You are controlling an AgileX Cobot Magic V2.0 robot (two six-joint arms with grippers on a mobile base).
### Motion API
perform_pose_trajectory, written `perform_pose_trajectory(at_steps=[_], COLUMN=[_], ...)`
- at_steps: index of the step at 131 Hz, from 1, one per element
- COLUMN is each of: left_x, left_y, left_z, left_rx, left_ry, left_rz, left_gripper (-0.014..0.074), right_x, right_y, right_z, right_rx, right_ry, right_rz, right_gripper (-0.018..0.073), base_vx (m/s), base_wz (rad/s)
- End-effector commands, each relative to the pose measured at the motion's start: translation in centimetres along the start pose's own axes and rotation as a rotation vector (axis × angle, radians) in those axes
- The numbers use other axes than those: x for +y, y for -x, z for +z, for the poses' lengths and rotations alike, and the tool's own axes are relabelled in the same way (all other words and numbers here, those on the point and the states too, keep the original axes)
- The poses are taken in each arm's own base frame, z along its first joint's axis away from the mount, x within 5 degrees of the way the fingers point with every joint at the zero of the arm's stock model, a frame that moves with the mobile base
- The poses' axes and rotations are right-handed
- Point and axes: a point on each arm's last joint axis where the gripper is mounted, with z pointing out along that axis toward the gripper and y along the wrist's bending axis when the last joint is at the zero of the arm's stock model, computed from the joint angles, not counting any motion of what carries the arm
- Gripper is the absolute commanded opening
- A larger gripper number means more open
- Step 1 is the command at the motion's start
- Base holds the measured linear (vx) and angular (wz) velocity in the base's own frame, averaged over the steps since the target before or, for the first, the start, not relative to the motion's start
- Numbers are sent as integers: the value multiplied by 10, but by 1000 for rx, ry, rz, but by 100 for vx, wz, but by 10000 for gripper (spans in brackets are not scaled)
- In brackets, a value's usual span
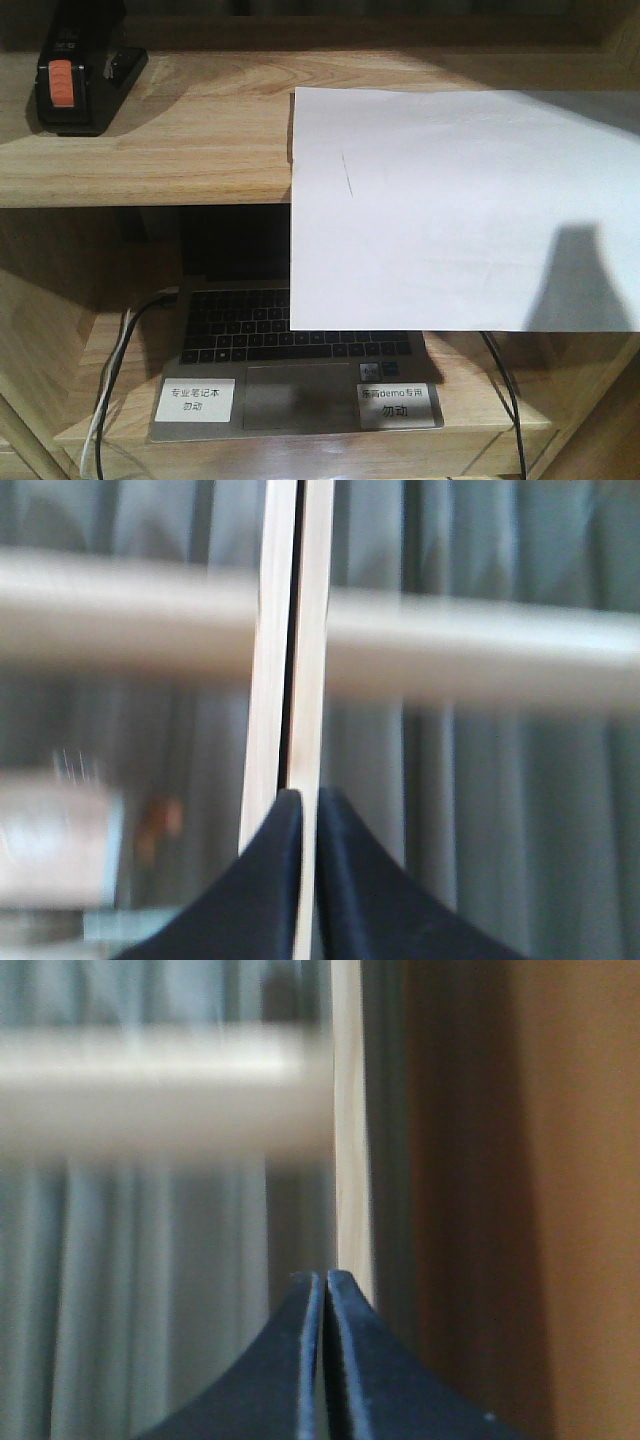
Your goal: Grab stapler and paper to desk for stapling
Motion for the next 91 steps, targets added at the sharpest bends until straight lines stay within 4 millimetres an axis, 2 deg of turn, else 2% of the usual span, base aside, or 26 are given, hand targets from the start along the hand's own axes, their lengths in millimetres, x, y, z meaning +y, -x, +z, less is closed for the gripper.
perform_pose_trajectory(at_steps=[1, 11, 25, 46, 62, 70, 91], left_x=[0, 0, 1, 1, 2, 3, 1], left_y=[-1, -8, -16, -20, -20, -20, -20], left_z=[17, 22, 26, 25, 25, 25, 25], left_rx=[26, 98, 171, 211, 210, 210, 213], left_ry=[-3, 3, 9, 12, 20, 24, -43], left_rz=[-16, -16, -15, -14, 2, 13, -14], left_gripper=[104, 173, 314, 542, 693, 734, 717], right_x=[0, 0, 1, 1, 1, 1, 1], right_y=[0, -8, -13, -13, -13, -13, -12], right_z=[16, 22, 24, 24, 24, 24, 24], right_rx=[48, 113, 157, 167, 168, 168, 157], right_ry=[-5, -3, 3, 3, 3, 3, 2], right_rz=[-1, 8, 27, 25, 25, 25, 25], right_gripper=[57, 125, 252, 546, 725, 728, 713], base_vx=[0, 0, 0, 0, 0, 0, 0], base_wz=[0, 0, 0, 0, 0, 0, 0])
